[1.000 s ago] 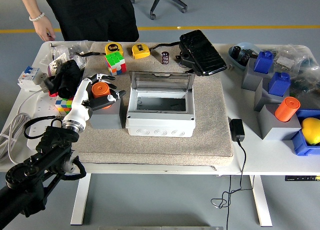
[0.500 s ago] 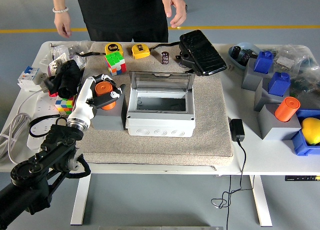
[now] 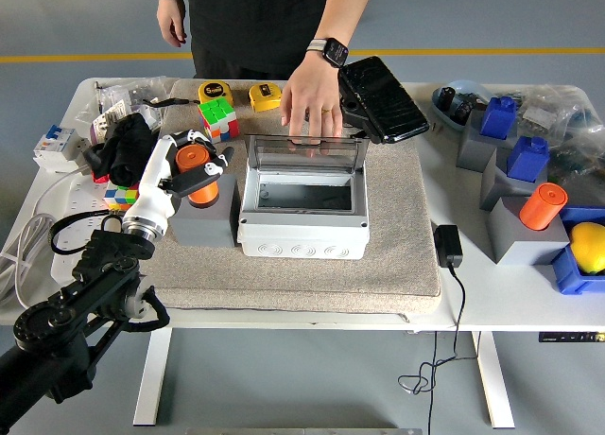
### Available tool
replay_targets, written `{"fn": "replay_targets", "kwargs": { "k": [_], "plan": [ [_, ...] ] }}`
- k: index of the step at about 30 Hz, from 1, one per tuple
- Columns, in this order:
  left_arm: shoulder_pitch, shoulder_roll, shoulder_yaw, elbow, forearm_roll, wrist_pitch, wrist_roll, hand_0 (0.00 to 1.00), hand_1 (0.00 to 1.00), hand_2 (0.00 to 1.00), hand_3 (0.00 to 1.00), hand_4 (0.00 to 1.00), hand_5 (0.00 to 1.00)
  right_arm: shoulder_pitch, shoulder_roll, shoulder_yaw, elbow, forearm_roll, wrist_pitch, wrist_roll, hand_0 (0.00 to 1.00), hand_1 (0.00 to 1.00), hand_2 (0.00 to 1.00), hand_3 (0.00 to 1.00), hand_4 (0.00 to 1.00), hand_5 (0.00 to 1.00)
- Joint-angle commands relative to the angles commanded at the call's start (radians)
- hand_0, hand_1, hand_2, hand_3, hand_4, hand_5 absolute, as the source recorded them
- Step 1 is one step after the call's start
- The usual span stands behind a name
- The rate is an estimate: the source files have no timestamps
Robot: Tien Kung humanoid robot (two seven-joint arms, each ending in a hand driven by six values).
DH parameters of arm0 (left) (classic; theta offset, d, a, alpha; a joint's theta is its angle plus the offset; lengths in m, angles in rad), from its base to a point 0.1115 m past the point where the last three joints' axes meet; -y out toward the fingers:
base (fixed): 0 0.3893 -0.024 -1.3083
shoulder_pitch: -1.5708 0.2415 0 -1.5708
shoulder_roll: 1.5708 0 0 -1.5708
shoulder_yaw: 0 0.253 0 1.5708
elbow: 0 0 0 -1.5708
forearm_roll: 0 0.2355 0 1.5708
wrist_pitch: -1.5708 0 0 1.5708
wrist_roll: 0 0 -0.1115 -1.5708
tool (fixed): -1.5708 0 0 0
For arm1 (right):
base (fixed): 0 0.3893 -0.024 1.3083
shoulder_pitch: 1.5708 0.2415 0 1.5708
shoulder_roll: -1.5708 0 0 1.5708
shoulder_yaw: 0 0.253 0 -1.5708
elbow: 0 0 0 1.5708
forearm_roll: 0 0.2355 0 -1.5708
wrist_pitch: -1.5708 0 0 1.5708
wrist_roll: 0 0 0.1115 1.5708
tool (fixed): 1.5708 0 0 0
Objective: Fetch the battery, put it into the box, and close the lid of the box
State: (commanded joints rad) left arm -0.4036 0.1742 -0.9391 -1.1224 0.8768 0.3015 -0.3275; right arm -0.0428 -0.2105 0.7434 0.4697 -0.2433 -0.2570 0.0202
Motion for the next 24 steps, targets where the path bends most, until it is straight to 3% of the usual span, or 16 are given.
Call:
{"fn": "replay_targets", "kwargs": {
  "k": [5, 8, 11, 16, 24],
  "plan": [
    [0.021, 0.042, 0.007, -0.136, 0.106, 0.026, 0.035, 0.24, 0.194, 0.169, 0.183, 0.512, 0.002, -0.002, -0.002, -0.005, 0.0, 0.001, -0.001, 0.001, 0.603, 0.627, 0.645, 0.566, 0.967, 0.527],
    [0.024, 0.075, 0.051, -0.22, 0.201, 0.044, 0.083, 0.243, 0.199, 0.174, 0.191, 0.541, 0.002, -0.002, -0.004, -0.009, 0.0, 0.002, -0.001, 0.002, 0.603, 0.625, 0.644, 0.565, 0.964, 0.524],
    [0.013, 0.097, 0.109, -0.269, 0.297, 0.054, 0.139, 0.243, 0.199, 0.174, 0.191, 0.541, 0.002, -0.004, -0.006, -0.011, 0.001, 0.002, -0.003, 0.003, 0.603, 0.625, 0.644, 0.565, 0.964, 0.524],
    [-0.033, 0.106, 0.208, -0.276, 0.41, 0.085, 0.218, 0.248, 0.204, 0.179, 0.201, 0.561, 0.002, -0.005, -0.008, -0.014, 0.003, 0.004, -0.005, 0.004, 0.603, 0.627, 0.643, 0.565, 0.961, 0.521],
    [-0.125, 0.077, 0.327, -0.231, 0.618, 0.148, 0.345, 0.249, 0.206, 0.181, 0.205, 0.57, 0.002, -0.01, -0.012, -0.02, 0.0, 0.008, -0.004, 0.002, 0.603, 0.624, 0.643, 0.564, 0.96, 0.519]
  ]
}}
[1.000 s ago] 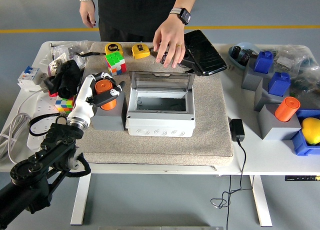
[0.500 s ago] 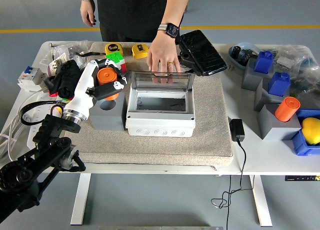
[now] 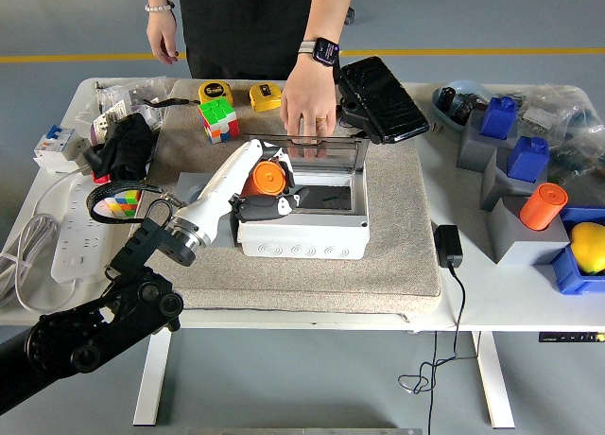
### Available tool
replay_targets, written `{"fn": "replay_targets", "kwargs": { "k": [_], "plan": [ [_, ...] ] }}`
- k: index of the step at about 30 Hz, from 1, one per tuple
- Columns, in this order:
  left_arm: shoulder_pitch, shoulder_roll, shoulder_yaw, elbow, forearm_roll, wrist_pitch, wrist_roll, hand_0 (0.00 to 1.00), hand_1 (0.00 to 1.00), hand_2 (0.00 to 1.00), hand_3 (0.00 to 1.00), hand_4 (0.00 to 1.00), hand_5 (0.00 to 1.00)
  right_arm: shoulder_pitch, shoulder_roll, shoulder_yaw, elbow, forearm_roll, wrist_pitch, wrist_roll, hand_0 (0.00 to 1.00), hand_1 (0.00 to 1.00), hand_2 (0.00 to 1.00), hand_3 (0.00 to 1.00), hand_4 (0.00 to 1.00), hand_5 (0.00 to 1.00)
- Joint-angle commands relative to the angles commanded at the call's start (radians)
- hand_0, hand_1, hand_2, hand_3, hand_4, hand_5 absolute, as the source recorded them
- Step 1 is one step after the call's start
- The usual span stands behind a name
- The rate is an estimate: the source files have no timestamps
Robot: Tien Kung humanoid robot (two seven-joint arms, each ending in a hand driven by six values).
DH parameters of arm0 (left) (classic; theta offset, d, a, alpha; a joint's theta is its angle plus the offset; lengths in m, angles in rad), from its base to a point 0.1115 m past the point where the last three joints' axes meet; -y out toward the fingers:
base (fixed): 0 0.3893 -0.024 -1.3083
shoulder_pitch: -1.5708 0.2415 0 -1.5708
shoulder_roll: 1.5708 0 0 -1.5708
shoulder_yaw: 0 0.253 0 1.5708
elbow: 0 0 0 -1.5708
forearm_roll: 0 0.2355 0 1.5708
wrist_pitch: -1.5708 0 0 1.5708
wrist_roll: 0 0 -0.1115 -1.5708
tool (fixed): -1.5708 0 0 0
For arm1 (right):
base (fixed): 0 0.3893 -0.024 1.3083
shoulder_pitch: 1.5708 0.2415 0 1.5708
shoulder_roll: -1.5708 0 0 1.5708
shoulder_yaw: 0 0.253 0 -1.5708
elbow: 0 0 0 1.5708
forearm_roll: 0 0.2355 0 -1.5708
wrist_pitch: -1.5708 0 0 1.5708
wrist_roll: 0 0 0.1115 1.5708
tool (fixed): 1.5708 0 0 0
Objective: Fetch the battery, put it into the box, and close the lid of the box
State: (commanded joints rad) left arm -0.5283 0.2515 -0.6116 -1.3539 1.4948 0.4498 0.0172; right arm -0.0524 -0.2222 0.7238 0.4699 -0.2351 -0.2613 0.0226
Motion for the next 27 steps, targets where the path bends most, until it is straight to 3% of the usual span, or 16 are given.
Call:
{"fn": "replay_targets", "kwargs": {
  "k": [6, 7, 8, 12, 14, 19, 20, 25, 26, 27],
  "plan": [
    [-0.085, -0.037, 0.092, 0.046, 0.109, 0.009, 0.112, 0.25, 0.21, 0.185, 0.215, 0.606, 0.002, 0.002, 0.0, 0.003, 0.001, 0.001, -0.001, 0.002, 0.603, 0.624, 0.643, 0.564, 0.96, 0.518],
    [-0.094, -0.042, 0.1, 0.051, 0.115, 0.01, 0.121, 0.25, 0.21, 0.185, 0.215, 0.606, 0.002, 0.003, 0.001, 0.003, 0.001, 0.001, -0.001, 0.002, 0.603, 0.624, 0.643, 0.564, 0.96, 0.518],
    [-0.108, -0.052, 0.114, 0.062, 0.123, 0.006, 0.141, 0.25, 0.215, 0.192, 0.234, 0.672, 0.002, 0.003, 0.001, 0.003, 0.002, 0.001, -0.001, 0.003, 0.603, 0.624, 0.643, 0.564, 0.959, 0.518],
    [-0.152, -0.087, 0.153, 0.103, 0.15, 0.001, 0.18, 0.25, 0.215, 0.192, 0.234, 0.672, 0.002, 0.005, 0.001, 0.0, 0.001, 0.004, 0.0, 0.004, 0.603, 0.624, 0.643, 0.564, 0.959, 0.518],
    [-0.173, -0.103, 0.167, 0.125, 0.148, 0.004, 0.184, 0.253, 0.21, 0.193, 0.248, 0.73, 0.002, 0.005, 0.001, -0.001, 0.0, 0.005, 0.0, 0.004, 0.604, 0.624, 0.642, 0.564, 0.959, 0.518],
    [-0.218, -0.136, 0.202, 0.182, 0.137, -0.001, 0.188, 0.253, 0.21, 0.193, 0.248, 0.73, 0.002, 0.006, -0.001, -0.003, 0.0, 0.006, -0.001, 0.005, 0.604, 0.624, 0.642, 0.564, 0.959, 0.518],
    [-0.225, -0.141, 0.208, 0.192, 0.137, -0.002, 0.189, 0.255, 0.212, 0.199, 0.306, 0.828, 0.002, 0.006, -0.001, -0.004, 0.0, 0.006, -0.001, 0.005, 0.604, 0.624, 0.642, 0.563, 0.959, 0.518],
    [-0.247, -0.158, 0.239, 0.235, 0.119, -0.005, 0.187, 0.255, 0.212, 0.199, 0.306, 0.828, 0.002, 0.006, -0.001, -0.003, 0.0, 0.007, -0.001, 0.005, 0.604, 0.624, 0.642, 0.563, 0.959, 0.518],
    [-0.25, -0.161, 0.244, 0.245, 0.12, -0.007, 0.189, 0.262, 0.219, 0.224, 0.372, 0.883, 0.021, 0.006, -0.001, -0.003, 0.0, 0.006, 0.0, 0.006, 0.604, 0.624, 0.643, 0.563, 0.959, 0.518],
    [-0.251, -0.164, 0.247, 0.254, 0.121, -0.007, 0.189, 0.262, 0.219, 0.224, 0.372, 0.883, 0.021, 0.006, 0.0, -0.003, 0.0, 0.007, 0.0, 0.006, 0.604, 0.624, 0.643, 0.563, 0.959, 0.518]
  ]
}}
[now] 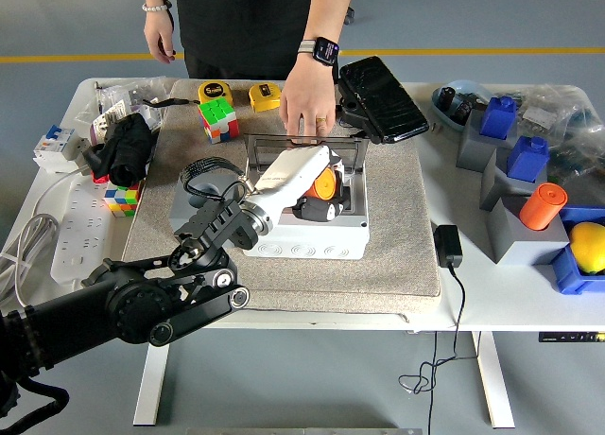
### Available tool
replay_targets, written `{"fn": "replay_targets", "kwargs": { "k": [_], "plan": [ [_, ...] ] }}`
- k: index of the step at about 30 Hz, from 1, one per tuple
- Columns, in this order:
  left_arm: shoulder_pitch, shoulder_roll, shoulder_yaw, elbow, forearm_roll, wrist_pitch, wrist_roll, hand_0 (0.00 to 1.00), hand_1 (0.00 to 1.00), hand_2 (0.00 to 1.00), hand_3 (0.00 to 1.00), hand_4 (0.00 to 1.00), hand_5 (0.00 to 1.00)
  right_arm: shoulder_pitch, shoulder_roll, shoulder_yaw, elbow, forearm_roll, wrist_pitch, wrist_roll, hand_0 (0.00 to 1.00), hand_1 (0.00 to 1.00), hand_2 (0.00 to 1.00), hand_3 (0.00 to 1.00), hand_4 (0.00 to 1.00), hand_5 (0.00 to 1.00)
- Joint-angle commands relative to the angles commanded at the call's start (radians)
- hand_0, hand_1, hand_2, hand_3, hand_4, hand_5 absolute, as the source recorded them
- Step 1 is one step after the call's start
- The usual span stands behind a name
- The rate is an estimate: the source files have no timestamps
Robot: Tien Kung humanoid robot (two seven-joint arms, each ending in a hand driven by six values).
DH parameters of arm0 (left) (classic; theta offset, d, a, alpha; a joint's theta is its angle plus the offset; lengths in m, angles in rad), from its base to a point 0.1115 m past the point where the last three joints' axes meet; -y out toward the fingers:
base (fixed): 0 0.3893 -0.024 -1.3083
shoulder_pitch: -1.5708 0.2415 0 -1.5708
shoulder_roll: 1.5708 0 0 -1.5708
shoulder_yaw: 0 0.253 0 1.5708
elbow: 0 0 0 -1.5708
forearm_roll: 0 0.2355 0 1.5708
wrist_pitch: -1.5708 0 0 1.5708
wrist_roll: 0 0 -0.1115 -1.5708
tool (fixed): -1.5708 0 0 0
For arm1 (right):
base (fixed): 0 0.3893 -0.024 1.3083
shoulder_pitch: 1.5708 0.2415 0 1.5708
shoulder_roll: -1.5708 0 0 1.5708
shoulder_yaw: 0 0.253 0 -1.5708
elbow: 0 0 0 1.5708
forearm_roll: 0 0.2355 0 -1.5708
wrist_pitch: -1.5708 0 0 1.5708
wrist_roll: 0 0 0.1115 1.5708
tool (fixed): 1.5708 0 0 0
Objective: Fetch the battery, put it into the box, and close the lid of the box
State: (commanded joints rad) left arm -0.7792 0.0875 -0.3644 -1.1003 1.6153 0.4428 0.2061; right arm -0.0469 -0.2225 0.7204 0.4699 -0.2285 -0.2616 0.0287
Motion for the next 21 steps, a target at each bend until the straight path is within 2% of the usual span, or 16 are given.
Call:
{"fn": "replay_targets", "kwargs": {
  "k": [5, 6, 11, 12, 14, 21],
  "plan": [
    [-0.008, -0.008, 0.009, 0.026, -0.009, 0.002, -0.001, 0.262, 0.219, 0.224, 0.372, 0.883, 0.021, -0.001, 0.001, 0.0, 0.0, 0.0, 0.0, 0.001, 0.604, 0.624, 0.643, 0.563, 0.959, 0.518],
    [-0.009, -0.009, 0.01, 0.029, -0.012, 0.002, 0.001, 0.264, 0.259, 0.316, 0.46, 0.903, 0.065, -0.001, 0.001, 0.0, 0.0, 0.0, 0.0, 0.001, 0.604, 0.624, 0.642, 0.563, 0.959, 0.518],
    [-0.013, -0.016, 0.015, 0.041, -0.019, -0.005, 0.017, 0.264, 0.259, 0.316, 0.46, 0.903, 0.065, -0.002, 0.001, 0.004, 0.002, -0.001, -0.002, 0.004, 0.604, 0.624, 0.642, 0.563, 0.959, 0.518],
    [-0.012, -0.017, 0.016, 0.043, -0.021, -0.006, 0.019, 0.284, 0.331, 0.43, 0.522, 0.93, 0.132, -0.003, 0.001, 0.007, 0.002, -0.003, -0.003, 0.005, 0.604, 0.624, 0.642, 0.563, 0.959, 0.518],
    [-0.01, -0.02, 0.017, 0.045, -0.035, -0.004, 0.016, 0.284, 0.331, 0.43, 0.522, 0.93, 0.132, -0.006, 0.002, 0.012, 0.002, -0.004, -0.004, 0.005, 0.604, 0.624, 0.642, 0.563, 0.959, 0.518],
    [-0.015, -0.028, 0.033, 0.069, -0.092, 0.019, -0.072, 0.298, 0.345, 0.431, 0.521, 0.938, 0.156, -0.008, 0.002, 0.011, 0.001, -0.002, -0.004, 0.006, 0.604, 0.623, 0.642, 0.563, 0.959, 0.517]
  ]
}}
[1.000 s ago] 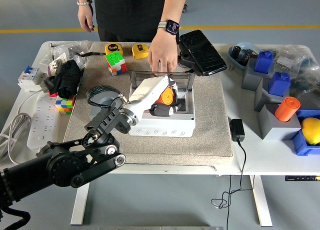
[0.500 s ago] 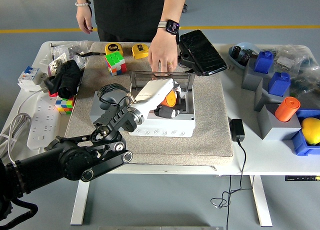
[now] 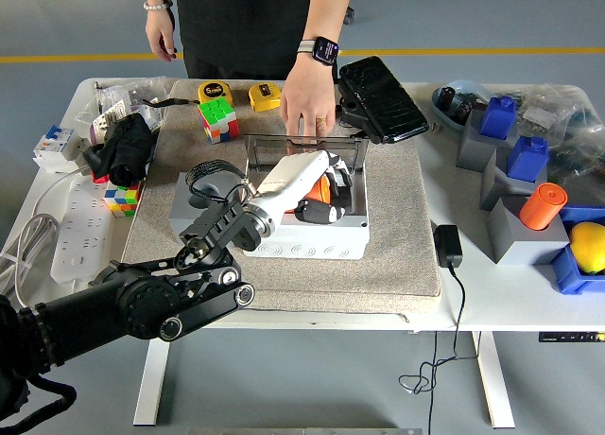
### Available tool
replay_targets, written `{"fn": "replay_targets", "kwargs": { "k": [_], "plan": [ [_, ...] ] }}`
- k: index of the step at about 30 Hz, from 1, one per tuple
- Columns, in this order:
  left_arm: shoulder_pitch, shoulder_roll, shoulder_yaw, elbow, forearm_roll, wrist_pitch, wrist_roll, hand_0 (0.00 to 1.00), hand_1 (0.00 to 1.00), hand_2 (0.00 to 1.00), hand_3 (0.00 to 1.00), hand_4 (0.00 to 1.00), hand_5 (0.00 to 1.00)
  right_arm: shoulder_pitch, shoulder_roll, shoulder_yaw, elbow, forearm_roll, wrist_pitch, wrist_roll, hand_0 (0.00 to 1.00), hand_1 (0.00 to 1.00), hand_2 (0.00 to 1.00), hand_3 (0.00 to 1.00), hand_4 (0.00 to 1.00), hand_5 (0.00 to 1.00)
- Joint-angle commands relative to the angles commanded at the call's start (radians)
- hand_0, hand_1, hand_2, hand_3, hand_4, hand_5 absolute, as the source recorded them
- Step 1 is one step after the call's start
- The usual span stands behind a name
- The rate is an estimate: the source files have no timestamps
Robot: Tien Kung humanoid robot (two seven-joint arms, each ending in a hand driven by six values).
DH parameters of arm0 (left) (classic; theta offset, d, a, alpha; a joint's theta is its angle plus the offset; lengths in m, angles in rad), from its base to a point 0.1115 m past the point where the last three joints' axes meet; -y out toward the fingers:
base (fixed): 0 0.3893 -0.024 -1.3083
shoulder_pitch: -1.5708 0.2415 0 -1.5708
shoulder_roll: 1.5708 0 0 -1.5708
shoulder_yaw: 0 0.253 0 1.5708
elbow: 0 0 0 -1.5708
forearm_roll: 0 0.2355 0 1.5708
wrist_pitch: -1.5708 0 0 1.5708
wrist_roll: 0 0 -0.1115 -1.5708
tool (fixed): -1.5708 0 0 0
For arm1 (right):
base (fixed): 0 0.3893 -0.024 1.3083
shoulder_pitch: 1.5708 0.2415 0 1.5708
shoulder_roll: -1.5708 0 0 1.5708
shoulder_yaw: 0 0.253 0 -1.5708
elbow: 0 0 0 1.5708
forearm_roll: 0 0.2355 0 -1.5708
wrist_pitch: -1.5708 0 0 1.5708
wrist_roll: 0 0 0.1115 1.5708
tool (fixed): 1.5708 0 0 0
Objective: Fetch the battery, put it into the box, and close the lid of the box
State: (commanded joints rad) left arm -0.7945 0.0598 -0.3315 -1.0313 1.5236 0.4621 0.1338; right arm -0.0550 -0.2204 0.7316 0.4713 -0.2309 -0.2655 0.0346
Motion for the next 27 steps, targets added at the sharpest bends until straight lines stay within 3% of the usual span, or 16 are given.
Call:
{"fn": "replay_targets", "kwargs": {
  "k": [8, 9, 14, 20, 21, 27],
  "plan": [
    [0.005, -0.005, 0.025, 0.008, -0.038, 0.012, -0.061, 0.311, 0.348, 0.432, 0.516, 0.964, 0.19, -0.001, 0.002, 0.002, 0.001, 0.0, -0.002, 0.003, 0.604, 0.624, 0.641, 0.562, 0.959, 0.518],
    [0.005, -0.006, 0.026, 0.008, -0.04, 0.012, -0.063, 0.354, 0.349, 0.425, 0.511, 0.968, 0.208, -0.001, 0.003, 0.002, 0.001, 0.0, -0.002, 0.003, 0.604, 0.624, 0.641, 0.561, 0.958, 0.518],
    [0.003, -0.007, 0.026, 0.008, -0.042, 0.012, -0.063, 0.354, 0.349, 0.425, 0.511, 0.968, 0.208, -0.003, 0.003, 0.004, 0.001, 0.001, -0.003, 0.003, 0.604, 0.624, 0.641, 0.561, 0.958, 0.518],
    [0.004, -0.013, 0.011, 0.005, -0.069, 0.019, -0.085, 0.358, 0.351, 0.421, 0.51, 0.973, 0.21, -0.001, 0.002, 0.005, 0.003, 0.001, -0.005, 0.004, 0.604, 0.624, 0.641, 0.561, 0.957, 0.516],
    [0.004, -0.014, 0.007, 0.004, -0.074, 0.02, -0.093, 0.413, 0.397, 0.437, 0.514, 0.987, 0.25, 0.0, 0.002, 0.005, 0.003, 0.001, -0.005, 0.004, 0.604, 0.623, 0.641, 0.561, 0.957, 0.516],
    [0.0, -0.017, -0.036, -0.028, -0.117, 0.022, -0.147, 0.435, 0.428, 0.45, 0.513, 0.986, 0.253, -0.001, 0.002, 0.005, 0.001, 0.002, -0.006, 0.003, 0.604, 0.623, 0.64, 0.56, 0.956, 0.516]
  ]
}}
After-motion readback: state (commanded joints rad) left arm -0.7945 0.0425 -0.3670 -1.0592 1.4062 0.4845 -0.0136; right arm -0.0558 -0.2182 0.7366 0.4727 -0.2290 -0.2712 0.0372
